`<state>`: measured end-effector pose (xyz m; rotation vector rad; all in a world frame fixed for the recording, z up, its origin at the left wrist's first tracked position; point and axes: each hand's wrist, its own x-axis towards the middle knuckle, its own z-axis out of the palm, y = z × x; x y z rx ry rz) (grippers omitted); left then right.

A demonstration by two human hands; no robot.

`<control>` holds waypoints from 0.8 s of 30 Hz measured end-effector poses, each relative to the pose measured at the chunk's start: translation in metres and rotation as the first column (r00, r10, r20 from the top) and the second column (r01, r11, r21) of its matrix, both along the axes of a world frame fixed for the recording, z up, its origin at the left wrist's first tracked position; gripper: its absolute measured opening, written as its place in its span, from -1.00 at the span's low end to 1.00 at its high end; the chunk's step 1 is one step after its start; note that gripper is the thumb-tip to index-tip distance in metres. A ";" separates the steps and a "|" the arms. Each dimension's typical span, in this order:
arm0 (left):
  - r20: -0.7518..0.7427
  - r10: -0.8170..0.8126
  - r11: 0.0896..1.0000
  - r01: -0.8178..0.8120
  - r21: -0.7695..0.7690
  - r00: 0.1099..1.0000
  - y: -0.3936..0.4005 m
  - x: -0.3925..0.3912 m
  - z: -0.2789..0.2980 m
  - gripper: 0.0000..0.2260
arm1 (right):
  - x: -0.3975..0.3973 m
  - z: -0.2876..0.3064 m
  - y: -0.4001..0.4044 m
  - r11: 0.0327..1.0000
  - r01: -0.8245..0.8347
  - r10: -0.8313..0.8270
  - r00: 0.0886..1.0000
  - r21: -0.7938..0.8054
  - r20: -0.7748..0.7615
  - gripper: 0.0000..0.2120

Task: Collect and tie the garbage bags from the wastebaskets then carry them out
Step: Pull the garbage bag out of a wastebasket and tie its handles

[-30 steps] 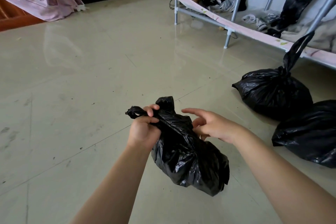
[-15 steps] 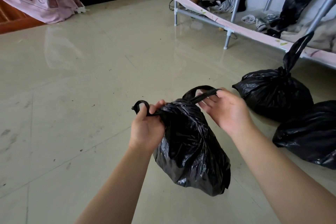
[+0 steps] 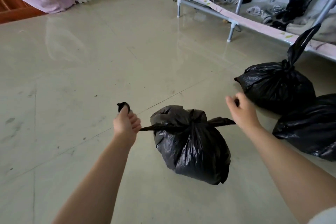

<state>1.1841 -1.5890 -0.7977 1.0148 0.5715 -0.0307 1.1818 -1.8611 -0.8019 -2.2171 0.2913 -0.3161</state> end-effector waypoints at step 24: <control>-0.145 -0.101 0.959 0.058 -0.278 0.984 -0.012 -0.033 -0.038 -0.76 | -0.016 -0.028 -0.011 0.925 0.220 -0.106 0.932 0.311 -0.346 -0.36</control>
